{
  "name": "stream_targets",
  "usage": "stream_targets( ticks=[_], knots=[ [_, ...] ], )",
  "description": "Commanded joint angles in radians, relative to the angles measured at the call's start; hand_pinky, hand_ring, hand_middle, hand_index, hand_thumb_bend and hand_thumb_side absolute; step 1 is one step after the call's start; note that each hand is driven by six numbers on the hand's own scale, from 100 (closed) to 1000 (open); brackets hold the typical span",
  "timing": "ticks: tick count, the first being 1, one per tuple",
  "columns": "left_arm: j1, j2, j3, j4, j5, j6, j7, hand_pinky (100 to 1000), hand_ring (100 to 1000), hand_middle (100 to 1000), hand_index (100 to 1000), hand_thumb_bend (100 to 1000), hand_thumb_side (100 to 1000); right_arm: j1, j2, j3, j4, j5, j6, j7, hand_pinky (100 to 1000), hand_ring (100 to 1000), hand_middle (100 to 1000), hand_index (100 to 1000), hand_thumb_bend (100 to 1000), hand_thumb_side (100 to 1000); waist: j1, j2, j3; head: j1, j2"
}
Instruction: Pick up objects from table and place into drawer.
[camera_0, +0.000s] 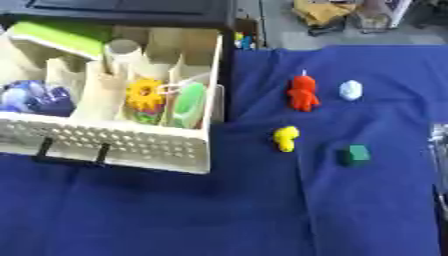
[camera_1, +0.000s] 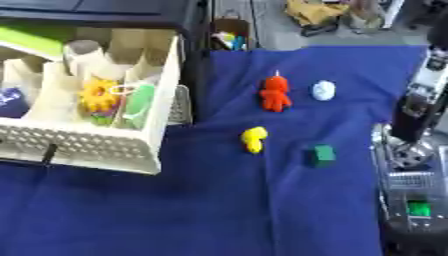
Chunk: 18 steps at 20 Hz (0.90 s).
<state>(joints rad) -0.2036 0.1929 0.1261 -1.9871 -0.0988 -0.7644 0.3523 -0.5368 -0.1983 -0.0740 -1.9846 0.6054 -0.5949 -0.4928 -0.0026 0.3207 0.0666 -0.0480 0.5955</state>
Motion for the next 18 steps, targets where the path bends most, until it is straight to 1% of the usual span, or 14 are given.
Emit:
stream_targets(
  ticks=[1,3,5,7,9,12,15,18],
  knots=[
    [-0.006,0.014,0.005,-0.013,0.002,-0.006,0.003,537,690,736,861,442,1000,-0.011,-0.012,-0.001,-0.015,-0.006,0.002,0.001,582,685,553,740,100,919,0.001,-0.019,0.001,-0.007,-0.012],
    [-0.005,0.014,0.006,-0.013,0.003,-0.006,0.004,537,690,736,861,442,1000,-0.011,-0.013,-0.002,-0.015,-0.006,0.005,0.003,583,687,554,741,100,919,0.001,-0.020,0.001,-0.008,-0.012],
    [-0.005,0.015,0.006,-0.013,0.004,-0.006,0.004,538,690,735,861,442,1000,-0.013,-0.027,-0.004,-0.015,-0.005,0.018,0.007,603,704,564,751,100,918,0.001,-0.022,0.001,-0.012,-0.012],
    [-0.004,0.015,0.007,-0.013,0.005,-0.006,0.005,538,690,735,861,442,1000,-0.017,-0.058,-0.005,-0.015,-0.003,0.044,0.023,628,730,576,764,134,919,0.001,-0.024,0.001,-0.017,-0.011],
    [-0.002,0.017,0.007,-0.013,0.006,-0.006,0.004,538,690,734,861,441,1000,-0.028,-0.114,-0.001,-0.015,-0.005,0.092,0.064,662,756,590,776,176,926,0.001,-0.027,0.000,-0.022,-0.008],
    [0.003,0.018,0.006,-0.013,0.008,-0.006,0.004,538,689,733,861,442,1000,-0.056,-0.207,0.008,-0.015,0.000,0.174,0.164,700,781,608,798,241,936,0.003,-0.033,0.001,-0.027,-0.005],
    [0.009,0.019,0.004,-0.013,0.009,-0.008,0.003,538,688,733,861,443,1000,-0.095,-0.306,0.029,-0.015,0.006,0.266,0.298,725,792,599,811,351,952,0.005,-0.039,0.003,-0.031,-0.002],
    [0.014,0.020,0.002,-0.013,0.011,-0.009,0.000,538,688,732,861,443,1000,-0.132,-0.401,0.060,-0.015,0.003,0.332,0.430,738,800,599,819,396,939,0.006,-0.044,0.006,-0.040,0.000]
  ],
)
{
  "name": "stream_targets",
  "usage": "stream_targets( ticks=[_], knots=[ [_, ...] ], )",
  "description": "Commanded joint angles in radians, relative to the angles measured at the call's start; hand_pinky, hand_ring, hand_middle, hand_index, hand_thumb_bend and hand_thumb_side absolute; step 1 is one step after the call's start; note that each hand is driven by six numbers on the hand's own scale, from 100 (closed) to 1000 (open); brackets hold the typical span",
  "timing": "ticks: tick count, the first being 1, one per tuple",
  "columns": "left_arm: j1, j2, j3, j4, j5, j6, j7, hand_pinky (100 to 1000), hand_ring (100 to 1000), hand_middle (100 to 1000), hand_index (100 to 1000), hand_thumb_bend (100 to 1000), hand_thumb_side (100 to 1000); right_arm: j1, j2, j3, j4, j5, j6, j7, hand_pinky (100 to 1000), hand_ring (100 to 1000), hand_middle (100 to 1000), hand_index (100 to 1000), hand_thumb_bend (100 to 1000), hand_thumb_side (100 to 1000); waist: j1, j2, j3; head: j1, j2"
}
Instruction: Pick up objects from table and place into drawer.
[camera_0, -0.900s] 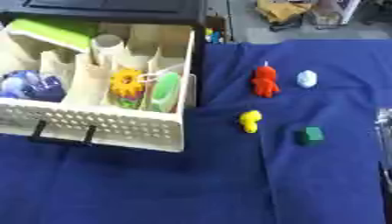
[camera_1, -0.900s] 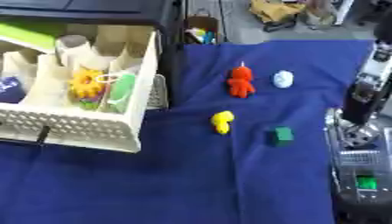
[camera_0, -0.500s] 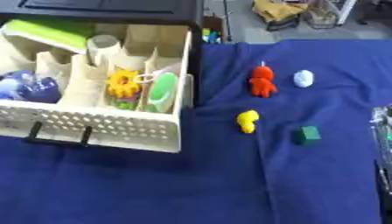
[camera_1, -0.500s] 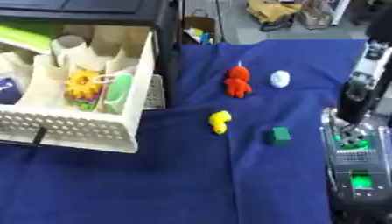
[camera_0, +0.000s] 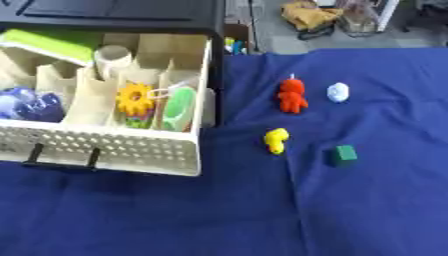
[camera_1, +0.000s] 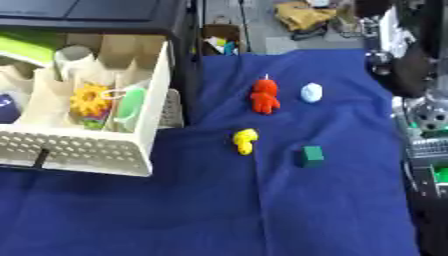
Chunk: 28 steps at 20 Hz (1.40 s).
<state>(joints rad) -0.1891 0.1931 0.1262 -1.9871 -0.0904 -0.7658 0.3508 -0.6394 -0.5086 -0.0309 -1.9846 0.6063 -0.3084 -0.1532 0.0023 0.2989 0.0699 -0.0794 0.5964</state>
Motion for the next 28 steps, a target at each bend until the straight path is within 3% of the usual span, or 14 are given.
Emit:
stream_targets(
  ticks=[1,5,9,11,17,28],
  knots=[
    [0.001,0.020,0.001,-0.013,0.004,-0.008,0.000,539,688,732,861,443,1000,-0.041,-0.118,0.028,-0.015,-0.006,0.061,0.131,738,801,594,821,395,929,0.002,-0.024,0.003,-0.011,0.000],
    [0.005,0.021,-0.001,-0.013,0.007,-0.009,-0.003,539,688,732,861,443,1000,-0.073,-0.214,0.067,-0.015,-0.046,0.112,0.267,752,811,597,832,399,901,0.002,-0.029,0.005,-0.014,0.002],
    [0.008,0.024,-0.002,-0.013,0.010,-0.010,-0.006,539,688,732,861,443,1000,-0.102,-0.292,0.104,-0.013,-0.061,0.145,0.397,774,826,598,837,429,787,0.001,-0.033,0.009,-0.013,0.004],
    [0.010,0.025,-0.003,-0.013,0.012,-0.010,-0.008,539,688,732,861,443,1000,-0.118,-0.322,0.124,0.002,-0.064,0.152,0.479,803,847,612,856,414,676,-0.001,-0.034,0.010,-0.012,0.003],
    [0.012,0.029,-0.004,-0.013,0.016,-0.009,-0.012,539,688,732,861,442,1000,-0.163,-0.381,0.167,0.075,-0.036,0.128,0.729,844,883,706,916,379,614,-0.005,-0.038,0.010,-0.009,0.003],
    [0.016,0.035,-0.005,-0.013,0.020,-0.009,-0.015,539,688,731,860,436,1000,-0.194,-0.444,0.197,0.167,-0.036,0.111,1.032,870,917,814,974,350,519,-0.008,-0.046,0.008,-0.006,0.000]
  ],
)
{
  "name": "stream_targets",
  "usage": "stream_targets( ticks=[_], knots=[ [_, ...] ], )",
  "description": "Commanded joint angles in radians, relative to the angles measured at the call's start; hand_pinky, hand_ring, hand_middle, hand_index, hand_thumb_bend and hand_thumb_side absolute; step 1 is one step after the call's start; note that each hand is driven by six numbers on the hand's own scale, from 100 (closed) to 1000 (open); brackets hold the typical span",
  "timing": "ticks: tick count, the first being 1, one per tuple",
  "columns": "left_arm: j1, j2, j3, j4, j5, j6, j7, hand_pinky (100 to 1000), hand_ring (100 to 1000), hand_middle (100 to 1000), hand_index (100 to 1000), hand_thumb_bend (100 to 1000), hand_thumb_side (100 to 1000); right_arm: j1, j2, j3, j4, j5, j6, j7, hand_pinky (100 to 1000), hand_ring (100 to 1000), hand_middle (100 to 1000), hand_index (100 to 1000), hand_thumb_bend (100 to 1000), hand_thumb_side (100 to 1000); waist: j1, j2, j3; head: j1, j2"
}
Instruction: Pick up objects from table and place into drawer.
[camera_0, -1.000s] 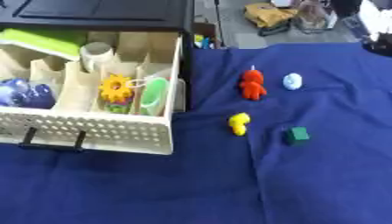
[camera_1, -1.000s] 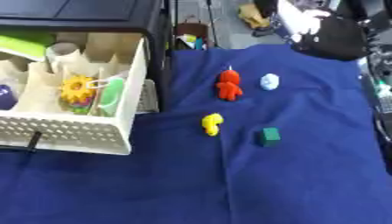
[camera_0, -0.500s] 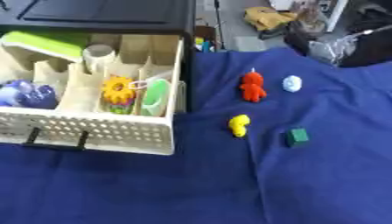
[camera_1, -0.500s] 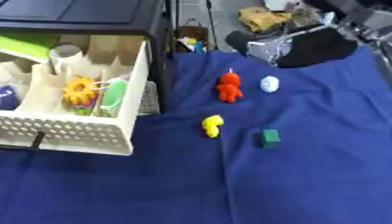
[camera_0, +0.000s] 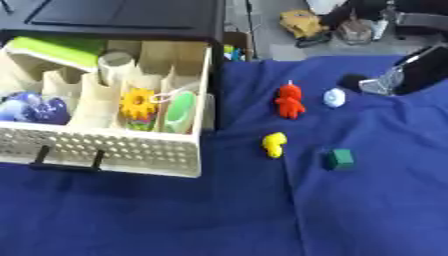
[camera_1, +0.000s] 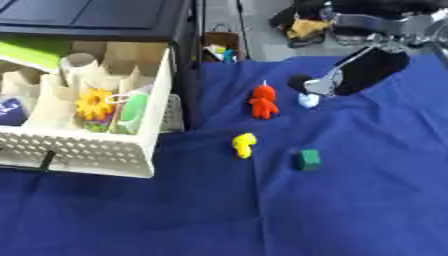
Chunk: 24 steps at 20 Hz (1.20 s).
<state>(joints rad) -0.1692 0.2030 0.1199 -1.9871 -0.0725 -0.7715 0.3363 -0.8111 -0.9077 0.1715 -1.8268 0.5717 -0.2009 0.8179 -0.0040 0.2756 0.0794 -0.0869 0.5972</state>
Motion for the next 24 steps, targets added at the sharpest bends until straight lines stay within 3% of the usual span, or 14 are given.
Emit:
stream_targets(
  ticks=[1,10,15,24],
  knots=[
    [-0.004,0.025,0.001,-0.013,0.003,-0.002,-0.002,539,688,731,860,436,1000,-0.022,-0.047,-0.003,0.015,-0.003,0.008,0.075,871,919,818,977,349,514,-0.002,-0.022,-0.002,0.002,-0.003],
    [-0.008,0.026,-0.002,-0.013,0.006,-0.002,-0.007,539,688,730,855,431,1000,0.009,-0.066,0.074,0.106,0.063,0.026,0.089,877,926,864,983,379,376,-0.005,-0.019,0.003,0.004,-0.009],
    [-0.009,0.026,-0.003,-0.013,0.009,-0.003,-0.009,539,687,729,850,429,1000,0.022,-0.067,0.112,0.146,0.093,0.027,0.089,873,922,863,975,476,419,-0.004,-0.018,0.006,0.002,-0.013],
    [-0.014,0.025,-0.004,-0.013,0.014,-0.003,-0.014,539,687,729,847,427,1000,0.053,-0.061,0.156,0.185,0.126,0.054,0.089,863,914,840,956,446,387,-0.005,-0.014,0.009,0.000,-0.018]
  ],
)
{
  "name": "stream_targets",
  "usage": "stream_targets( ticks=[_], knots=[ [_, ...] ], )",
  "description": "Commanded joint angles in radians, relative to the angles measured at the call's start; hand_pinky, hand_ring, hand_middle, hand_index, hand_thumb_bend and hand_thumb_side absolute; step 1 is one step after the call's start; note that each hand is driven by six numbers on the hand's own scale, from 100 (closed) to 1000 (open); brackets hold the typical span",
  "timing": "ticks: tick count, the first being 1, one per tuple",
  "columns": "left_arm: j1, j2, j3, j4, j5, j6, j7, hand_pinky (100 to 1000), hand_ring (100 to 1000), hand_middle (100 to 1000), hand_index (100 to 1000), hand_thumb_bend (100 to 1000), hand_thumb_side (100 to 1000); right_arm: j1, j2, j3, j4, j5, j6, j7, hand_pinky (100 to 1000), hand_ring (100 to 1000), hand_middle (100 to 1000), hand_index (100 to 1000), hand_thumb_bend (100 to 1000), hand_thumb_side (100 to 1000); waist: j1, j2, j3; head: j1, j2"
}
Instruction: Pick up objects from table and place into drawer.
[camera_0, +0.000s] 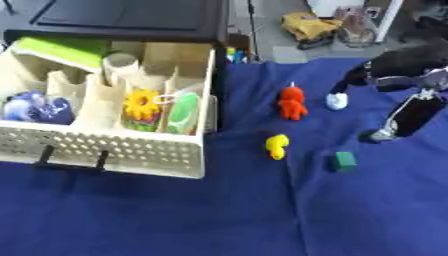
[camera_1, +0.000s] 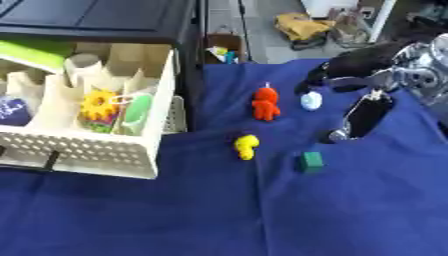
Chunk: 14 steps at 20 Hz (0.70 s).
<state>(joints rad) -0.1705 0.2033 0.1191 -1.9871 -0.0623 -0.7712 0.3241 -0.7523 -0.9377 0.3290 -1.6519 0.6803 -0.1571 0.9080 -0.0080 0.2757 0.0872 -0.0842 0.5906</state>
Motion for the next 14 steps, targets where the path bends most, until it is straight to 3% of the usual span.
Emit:
stream_targets(
  ticks=[1,5,6,7,14],
  knots=[
    [-0.013,0.024,-0.003,-0.013,0.004,-0.003,-0.002,539,688,729,847,427,1000,-0.002,-0.028,0.000,0.015,0.022,0.012,-0.001,863,913,839,956,443,383,-0.001,-0.014,0.001,-0.003,-0.012],
    [-0.016,0.023,-0.003,-0.013,0.004,-0.002,-0.003,539,688,729,847,425,1000,0.013,-0.021,0.008,0.029,0.036,0.020,-0.001,858,911,832,945,459,372,-0.002,-0.010,0.001,-0.004,-0.011],
    [-0.016,0.023,-0.003,-0.013,0.004,-0.002,-0.003,538,688,729,847,425,1000,0.017,-0.019,0.008,0.029,0.040,0.023,-0.001,857,910,827,932,539,331,-0.002,-0.010,0.001,-0.004,-0.011],
    [-0.017,0.023,-0.003,-0.013,0.004,-0.002,-0.004,538,688,728,847,424,1000,0.021,-0.018,0.009,0.030,0.043,0.025,-0.001,855,909,827,928,465,372,-0.002,-0.009,0.002,-0.004,-0.011],
    [-0.021,0.022,-0.003,-0.013,0.006,-0.001,-0.004,538,687,727,844,419,1000,0.055,-0.006,0.008,0.019,0.051,0.049,-0.001,845,901,799,895,469,401,-0.003,-0.005,0.005,-0.005,-0.013]
  ],
)
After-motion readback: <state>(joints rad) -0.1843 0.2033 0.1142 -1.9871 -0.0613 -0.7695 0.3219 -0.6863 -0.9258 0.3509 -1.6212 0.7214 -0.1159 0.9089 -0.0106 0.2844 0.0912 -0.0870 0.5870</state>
